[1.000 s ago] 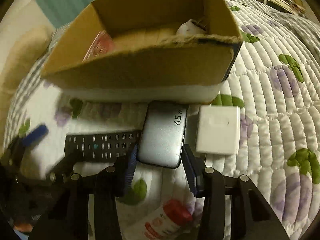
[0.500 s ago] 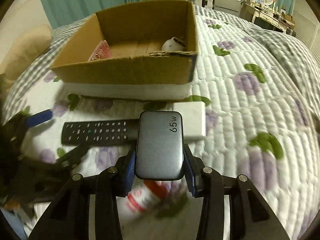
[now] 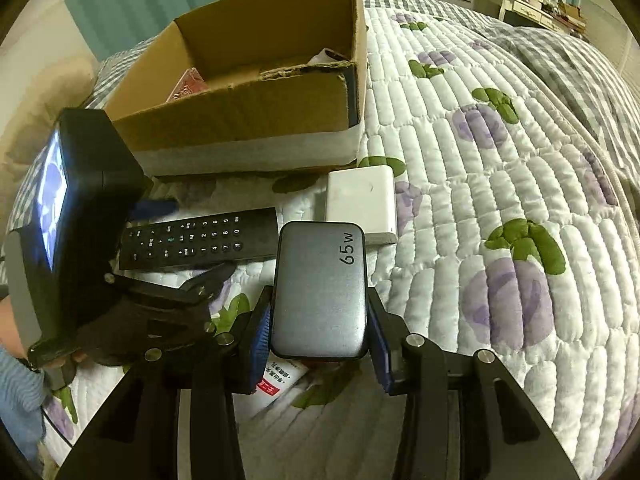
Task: Organize rigid objects
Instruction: 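Grasp the silver charger with the right tool while the left grasps the black remote, then lower the remote and silver charger into the box and open both tools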
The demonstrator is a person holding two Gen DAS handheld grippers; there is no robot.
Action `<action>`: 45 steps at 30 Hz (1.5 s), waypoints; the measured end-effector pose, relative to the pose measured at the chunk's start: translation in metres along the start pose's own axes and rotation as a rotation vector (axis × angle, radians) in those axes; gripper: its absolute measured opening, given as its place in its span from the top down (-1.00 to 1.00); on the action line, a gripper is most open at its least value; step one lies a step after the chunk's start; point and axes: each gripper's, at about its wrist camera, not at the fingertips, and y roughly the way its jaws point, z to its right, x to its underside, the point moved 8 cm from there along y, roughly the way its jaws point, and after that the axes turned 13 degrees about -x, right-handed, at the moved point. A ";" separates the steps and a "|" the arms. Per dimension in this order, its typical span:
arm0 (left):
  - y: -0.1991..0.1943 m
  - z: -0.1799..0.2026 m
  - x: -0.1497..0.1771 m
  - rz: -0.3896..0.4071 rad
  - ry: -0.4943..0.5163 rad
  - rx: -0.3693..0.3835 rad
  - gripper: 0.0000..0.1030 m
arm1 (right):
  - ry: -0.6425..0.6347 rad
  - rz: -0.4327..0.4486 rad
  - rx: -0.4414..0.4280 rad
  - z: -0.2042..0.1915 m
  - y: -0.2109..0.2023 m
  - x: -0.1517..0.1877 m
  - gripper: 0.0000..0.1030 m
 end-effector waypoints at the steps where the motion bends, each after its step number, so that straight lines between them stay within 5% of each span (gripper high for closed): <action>1: -0.004 0.002 -0.001 0.012 0.005 0.004 -0.07 | -0.001 0.000 0.001 0.000 0.001 0.000 0.19; 5: -0.019 0.010 0.001 0.030 -0.012 0.015 0.25 | -0.008 0.007 0.004 0.000 -0.001 -0.001 0.19; 19: -0.111 -0.029 -0.013 0.182 -0.219 0.030 0.28 | -0.115 0.116 0.012 -0.031 -0.051 -0.013 0.19; 27: -0.149 -0.072 -0.043 0.265 -0.344 0.018 0.27 | -0.203 0.238 0.028 -0.057 -0.102 -0.059 0.19; 36: -0.124 -0.129 -0.084 0.225 -0.525 0.041 0.27 | -0.269 0.343 0.031 -0.067 -0.130 -0.143 0.19; 45: -0.055 -0.135 -0.116 0.126 -0.575 0.021 0.27 | -0.249 0.306 0.018 -0.043 -0.081 -0.193 0.19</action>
